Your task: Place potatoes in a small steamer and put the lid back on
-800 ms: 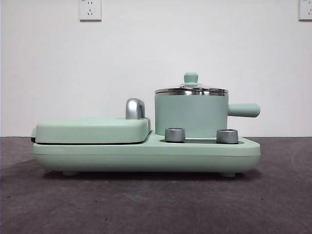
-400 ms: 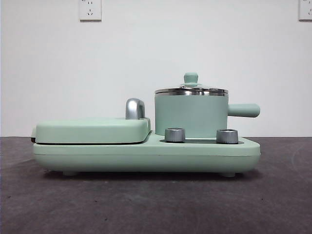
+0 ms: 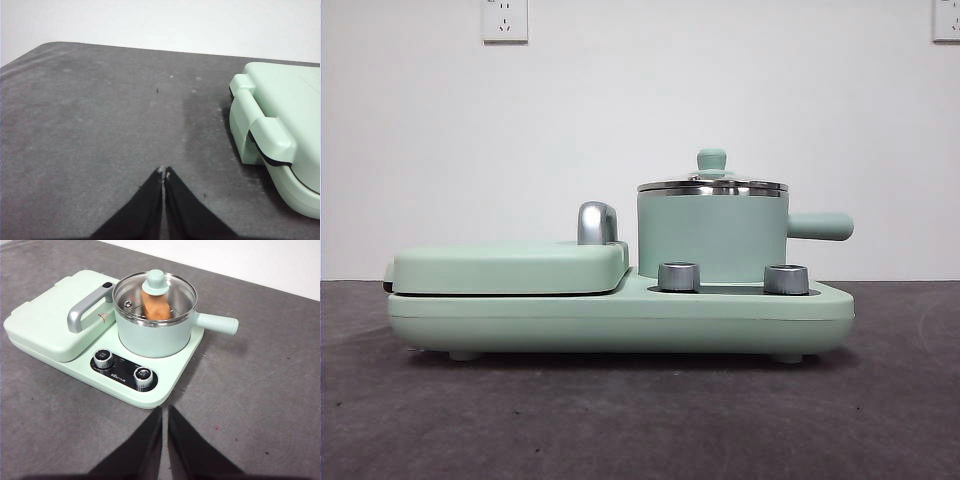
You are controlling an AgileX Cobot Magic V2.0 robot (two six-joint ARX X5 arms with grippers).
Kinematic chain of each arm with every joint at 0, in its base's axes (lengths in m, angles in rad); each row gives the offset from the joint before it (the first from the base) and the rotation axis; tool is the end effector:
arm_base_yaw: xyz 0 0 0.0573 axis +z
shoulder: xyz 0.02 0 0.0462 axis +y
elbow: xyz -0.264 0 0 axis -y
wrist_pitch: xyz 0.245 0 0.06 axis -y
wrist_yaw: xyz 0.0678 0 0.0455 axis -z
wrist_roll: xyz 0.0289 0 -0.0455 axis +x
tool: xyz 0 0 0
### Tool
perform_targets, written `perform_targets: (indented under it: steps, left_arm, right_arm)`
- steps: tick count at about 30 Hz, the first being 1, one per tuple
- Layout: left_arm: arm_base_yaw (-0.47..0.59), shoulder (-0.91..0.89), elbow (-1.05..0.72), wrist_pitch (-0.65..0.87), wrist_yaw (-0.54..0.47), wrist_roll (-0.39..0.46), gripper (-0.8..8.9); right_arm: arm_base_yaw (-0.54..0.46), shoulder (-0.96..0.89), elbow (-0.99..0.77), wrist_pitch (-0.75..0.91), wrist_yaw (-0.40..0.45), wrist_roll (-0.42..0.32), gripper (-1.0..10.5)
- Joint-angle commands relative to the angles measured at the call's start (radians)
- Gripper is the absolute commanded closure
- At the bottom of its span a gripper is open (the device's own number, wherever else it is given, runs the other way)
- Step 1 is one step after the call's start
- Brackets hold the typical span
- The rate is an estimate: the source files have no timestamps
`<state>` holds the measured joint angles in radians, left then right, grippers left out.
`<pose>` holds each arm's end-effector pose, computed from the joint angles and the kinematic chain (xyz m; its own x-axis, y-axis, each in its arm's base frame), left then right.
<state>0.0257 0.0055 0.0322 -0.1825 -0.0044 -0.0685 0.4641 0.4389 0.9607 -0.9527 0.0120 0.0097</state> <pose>0.0948 0.0026 0.1565 0.9874 0.0298 -0.1552 -0.0406 0.9969 -0.0669 0.0461 0.0227 0.3494 0.8178 0.3959 -0.4177 -0.4342 0.9008 0.0038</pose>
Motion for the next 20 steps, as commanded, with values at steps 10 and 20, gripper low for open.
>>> perform_targets:
  steps: [10, 20]
  left_arm:
    - [0.001, -0.001, -0.018, -0.005, -0.002, -0.003, 8.07]
    - [0.001, -0.001, -0.018, -0.005, -0.002, -0.003, 8.07]
  right_arm:
    - [-0.062, -0.057, -0.099, 0.175, 0.015, -0.113, 9.3]
    - [-0.332, -0.334, -0.725, 0.699, 0.015, -0.082, 9.3]
